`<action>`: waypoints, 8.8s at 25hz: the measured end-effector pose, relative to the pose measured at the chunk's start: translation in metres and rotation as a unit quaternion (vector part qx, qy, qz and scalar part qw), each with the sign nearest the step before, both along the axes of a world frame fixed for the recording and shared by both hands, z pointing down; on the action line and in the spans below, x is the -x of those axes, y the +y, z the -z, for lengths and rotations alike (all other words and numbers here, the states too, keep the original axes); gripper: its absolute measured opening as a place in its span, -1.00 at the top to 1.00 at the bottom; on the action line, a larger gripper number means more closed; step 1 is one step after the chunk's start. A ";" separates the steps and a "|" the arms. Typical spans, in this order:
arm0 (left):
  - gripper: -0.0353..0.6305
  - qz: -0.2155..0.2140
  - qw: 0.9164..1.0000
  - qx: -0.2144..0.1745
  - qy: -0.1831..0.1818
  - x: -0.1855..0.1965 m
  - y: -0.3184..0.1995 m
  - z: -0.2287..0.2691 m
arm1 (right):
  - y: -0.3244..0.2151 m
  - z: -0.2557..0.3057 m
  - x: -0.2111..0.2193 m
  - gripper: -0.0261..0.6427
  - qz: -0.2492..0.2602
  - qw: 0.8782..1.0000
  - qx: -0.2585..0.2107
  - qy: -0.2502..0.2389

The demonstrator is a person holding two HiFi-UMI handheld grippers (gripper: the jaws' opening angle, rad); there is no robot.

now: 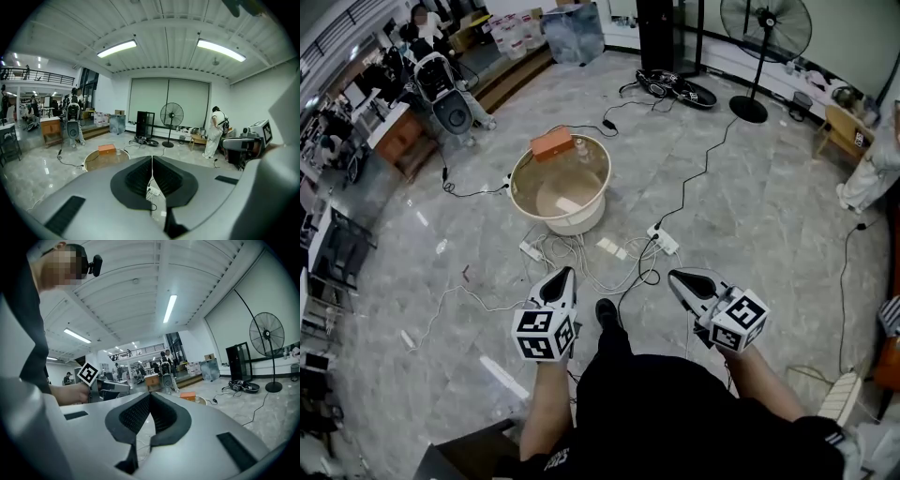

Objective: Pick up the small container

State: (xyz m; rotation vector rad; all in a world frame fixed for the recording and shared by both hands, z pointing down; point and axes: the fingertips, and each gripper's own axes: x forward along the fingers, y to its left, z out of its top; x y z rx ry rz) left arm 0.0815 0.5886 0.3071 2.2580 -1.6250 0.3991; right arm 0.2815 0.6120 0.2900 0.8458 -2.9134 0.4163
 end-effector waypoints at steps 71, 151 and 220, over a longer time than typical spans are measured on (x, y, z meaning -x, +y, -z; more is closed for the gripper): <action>0.84 -0.009 0.999 -0.012 0.032 0.177 -0.751 -0.042 | -0.781 -0.051 0.252 0.88 0.053 0.995 0.070 0.040; -0.16 -0.057 0.996 0.070 0.023 0.177 -1.015 -0.609 | -0.974 -0.594 0.311 0.88 0.132 0.938 0.291 0.133; -0.14 0.183 0.983 0.001 -0.033 0.292 -0.797 -0.036 | -0.865 -0.065 0.374 0.88 0.274 0.958 0.070 0.051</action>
